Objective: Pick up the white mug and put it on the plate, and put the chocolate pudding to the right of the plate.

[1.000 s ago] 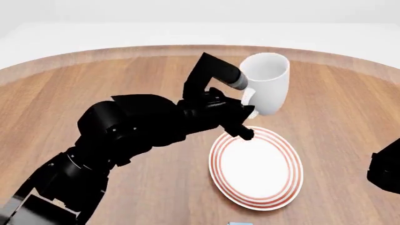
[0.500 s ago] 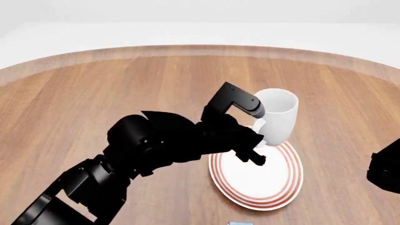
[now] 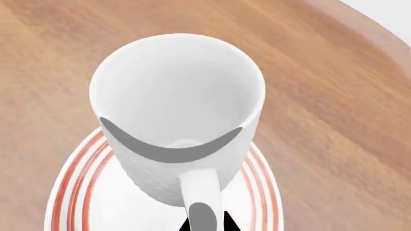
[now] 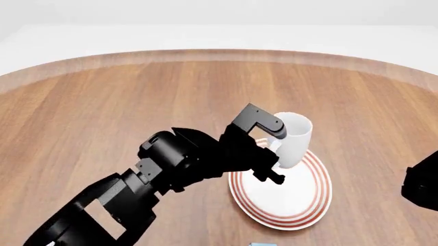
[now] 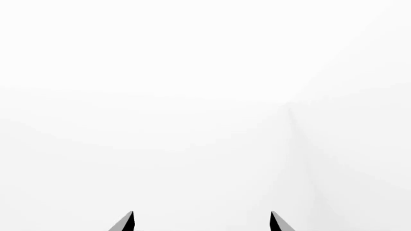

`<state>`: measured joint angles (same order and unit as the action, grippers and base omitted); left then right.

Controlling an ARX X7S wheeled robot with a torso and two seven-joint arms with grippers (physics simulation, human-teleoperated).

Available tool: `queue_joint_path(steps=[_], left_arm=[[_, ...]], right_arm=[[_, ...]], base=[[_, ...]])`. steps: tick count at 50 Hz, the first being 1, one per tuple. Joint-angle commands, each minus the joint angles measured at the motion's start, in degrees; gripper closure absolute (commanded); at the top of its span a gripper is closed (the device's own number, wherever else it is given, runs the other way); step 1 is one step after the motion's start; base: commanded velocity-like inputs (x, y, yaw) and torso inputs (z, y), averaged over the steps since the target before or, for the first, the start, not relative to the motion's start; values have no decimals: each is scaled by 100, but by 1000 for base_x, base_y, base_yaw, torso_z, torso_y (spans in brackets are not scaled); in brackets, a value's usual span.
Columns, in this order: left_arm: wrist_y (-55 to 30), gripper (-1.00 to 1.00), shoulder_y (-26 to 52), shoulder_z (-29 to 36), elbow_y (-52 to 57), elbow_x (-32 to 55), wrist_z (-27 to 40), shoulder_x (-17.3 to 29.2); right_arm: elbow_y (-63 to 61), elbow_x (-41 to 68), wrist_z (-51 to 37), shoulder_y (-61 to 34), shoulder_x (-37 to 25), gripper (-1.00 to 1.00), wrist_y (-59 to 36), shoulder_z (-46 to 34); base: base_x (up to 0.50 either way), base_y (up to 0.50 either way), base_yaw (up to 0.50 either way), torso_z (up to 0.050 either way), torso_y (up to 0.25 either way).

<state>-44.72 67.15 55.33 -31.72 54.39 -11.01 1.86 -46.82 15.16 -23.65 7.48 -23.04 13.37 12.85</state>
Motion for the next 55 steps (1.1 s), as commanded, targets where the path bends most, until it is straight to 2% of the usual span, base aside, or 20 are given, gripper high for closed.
queue_joint_path(steps=[1,11,24,28,43,55], left_arm=[[225,100,130,364,-441,8,-99,-147],[575,100,244,948,-613,456,-55,-177],[1502,100,653,2738,-1140,1938,124,-184],[1692,100,727,3049,-1152,2221,134,-184],[2155,100,759,3345,-1121,2739,110,-185],[2222,100,635,3420,-1219,2773,64,-185]], right_arm=[[37,36,-17,-14,-18,-100,7,10],[48,42,-24,-4,-23,-100,33,5],[88,65,-29,25,-28,-100,88,20],[88,77,-32,25,-37,-100,87,20],[102,66,-40,22,-46,-100,87,-21],[127,61,-41,38,-50,-100,112,-40]], base=[[0,0,0,0,0],[0,0,0,0,0],[0,0,0,0,0],[0,0,0,0,0],[0,0,0,0,1],[0,0,0,0,0]])
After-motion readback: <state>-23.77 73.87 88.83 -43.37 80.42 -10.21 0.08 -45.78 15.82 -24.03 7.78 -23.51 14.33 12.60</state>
